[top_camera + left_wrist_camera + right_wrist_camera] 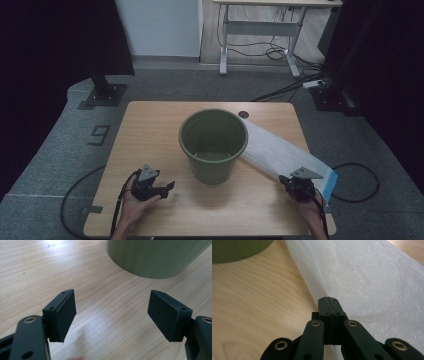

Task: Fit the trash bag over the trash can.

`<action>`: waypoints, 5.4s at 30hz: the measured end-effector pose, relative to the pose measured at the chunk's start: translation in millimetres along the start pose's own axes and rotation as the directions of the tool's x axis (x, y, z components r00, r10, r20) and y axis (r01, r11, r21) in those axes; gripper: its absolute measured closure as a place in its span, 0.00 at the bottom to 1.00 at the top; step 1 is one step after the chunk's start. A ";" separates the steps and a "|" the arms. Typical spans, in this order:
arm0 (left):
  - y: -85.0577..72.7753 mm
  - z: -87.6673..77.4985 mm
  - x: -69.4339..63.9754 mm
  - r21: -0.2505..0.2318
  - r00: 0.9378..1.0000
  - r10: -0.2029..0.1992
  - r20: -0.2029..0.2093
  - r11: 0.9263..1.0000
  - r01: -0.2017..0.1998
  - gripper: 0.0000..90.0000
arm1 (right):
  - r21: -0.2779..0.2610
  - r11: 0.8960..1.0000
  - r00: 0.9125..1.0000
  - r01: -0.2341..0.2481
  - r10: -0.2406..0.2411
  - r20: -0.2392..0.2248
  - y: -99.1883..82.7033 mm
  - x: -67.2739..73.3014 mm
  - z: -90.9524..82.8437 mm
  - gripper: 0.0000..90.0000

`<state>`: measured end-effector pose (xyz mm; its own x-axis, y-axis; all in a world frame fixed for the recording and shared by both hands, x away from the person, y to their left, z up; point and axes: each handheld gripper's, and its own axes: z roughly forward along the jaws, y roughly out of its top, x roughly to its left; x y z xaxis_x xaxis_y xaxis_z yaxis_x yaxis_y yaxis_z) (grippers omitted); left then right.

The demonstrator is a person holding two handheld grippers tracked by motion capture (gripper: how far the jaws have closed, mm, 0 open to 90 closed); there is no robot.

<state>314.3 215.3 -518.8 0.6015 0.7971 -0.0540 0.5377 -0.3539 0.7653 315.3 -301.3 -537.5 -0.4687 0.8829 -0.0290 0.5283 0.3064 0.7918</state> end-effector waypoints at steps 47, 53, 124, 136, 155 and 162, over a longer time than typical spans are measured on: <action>-16.7 -17.5 0.3 0.010 0.999 -0.035 -0.033 0.999 0.035 0.25 | 0.114 0.987 0.976 0.115 -0.090 -0.199 86.7 41.8 112.8 0.98; -16.2 -16.0 -0.5 0.013 0.999 -0.032 -0.028 0.999 0.033 0.25 | 0.100 0.983 0.972 0.154 -0.132 -0.194 73.7 37.1 85.2 0.98; -15.8 -13.5 3.1 0.012 0.998 -0.042 -0.035 0.999 0.043 0.25 | -0.543 0.834 0.978 -0.100 -0.018 -0.208 205.5 37.0 -78.5 0.98; -15.9 -14.8 4.7 0.007 0.998 -0.046 -0.036 0.999 0.046 0.25 | -0.481 0.876 0.943 -0.039 -0.127 -0.308 211.0 95.5 -52.4 0.98; -16.0 -14.1 4.7 0.008 0.998 -0.054 -0.025 0.998 0.055 0.25 | -0.361 0.932 0.922 -0.027 -0.117 -0.370 194.6 113.0 -11.8 0.97; -14.3 -17.7 5.1 -0.011 0.997 -0.072 -0.012 0.997 0.072 0.25 | -0.351 0.936 0.908 -0.022 -0.128 -0.398 190.4 114.0 -7.2 0.71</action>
<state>299.2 233.1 -518.7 0.5541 0.8262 -0.1019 0.5730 -0.2898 0.7666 357.4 -144.9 -385.7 -0.7750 0.6212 0.1155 0.2568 0.1426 0.9559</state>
